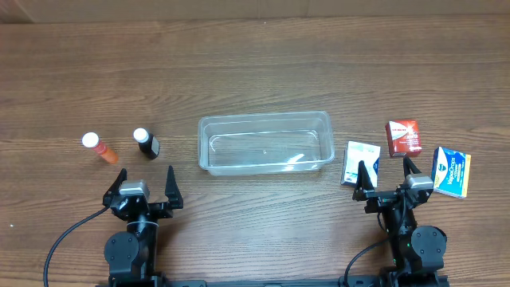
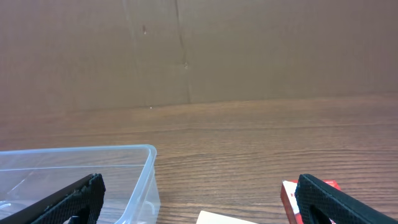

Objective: Pack container

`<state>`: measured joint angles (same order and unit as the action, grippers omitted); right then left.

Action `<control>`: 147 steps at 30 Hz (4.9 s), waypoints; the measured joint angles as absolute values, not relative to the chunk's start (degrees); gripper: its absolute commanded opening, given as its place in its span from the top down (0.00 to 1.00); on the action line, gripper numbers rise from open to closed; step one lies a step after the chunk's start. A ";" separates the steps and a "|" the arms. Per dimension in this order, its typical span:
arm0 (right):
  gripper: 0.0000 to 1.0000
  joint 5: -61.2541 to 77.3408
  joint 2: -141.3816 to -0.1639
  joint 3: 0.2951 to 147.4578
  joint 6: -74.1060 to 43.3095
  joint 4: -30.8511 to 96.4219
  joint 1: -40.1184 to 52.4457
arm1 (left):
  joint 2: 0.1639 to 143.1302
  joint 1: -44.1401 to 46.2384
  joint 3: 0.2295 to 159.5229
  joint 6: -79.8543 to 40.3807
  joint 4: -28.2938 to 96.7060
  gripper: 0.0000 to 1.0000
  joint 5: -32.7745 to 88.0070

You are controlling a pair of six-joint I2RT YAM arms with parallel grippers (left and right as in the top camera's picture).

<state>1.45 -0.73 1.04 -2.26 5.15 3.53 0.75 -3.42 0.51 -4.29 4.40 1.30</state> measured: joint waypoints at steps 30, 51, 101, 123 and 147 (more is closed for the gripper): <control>0.00 1.45 -0.73 1.04 -2.24 5.17 3.53 | 0.75 -3.42 0.51 -4.29 4.40 0.00 1.30; 0.00 2.17 -5.50 6.20 -8.40 14.11 3.53 | 3.05 -3.42 16.03 -7.60 19.53 0.00 1.28; 0.00 4.73 -74.70 73.08 -8.99 69.06 -2.70 | 108.09 -3.49 92.09 0.47 71.99 0.00 -5.08; 0.00 4.71 -74.70 73.08 -8.99 69.19 -2.70 | 112.57 -3.49 92.09 1.52 74.48 0.36 -4.99; 0.00 4.71 -74.70 73.08 -8.97 70.22 -2.70 | 112.57 -3.49 92.09 1.76 71.99 0.78 -8.49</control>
<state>4.71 -74.70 73.08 -8.97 70.22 -2.70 112.57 -3.49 92.09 1.76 71.99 -8.49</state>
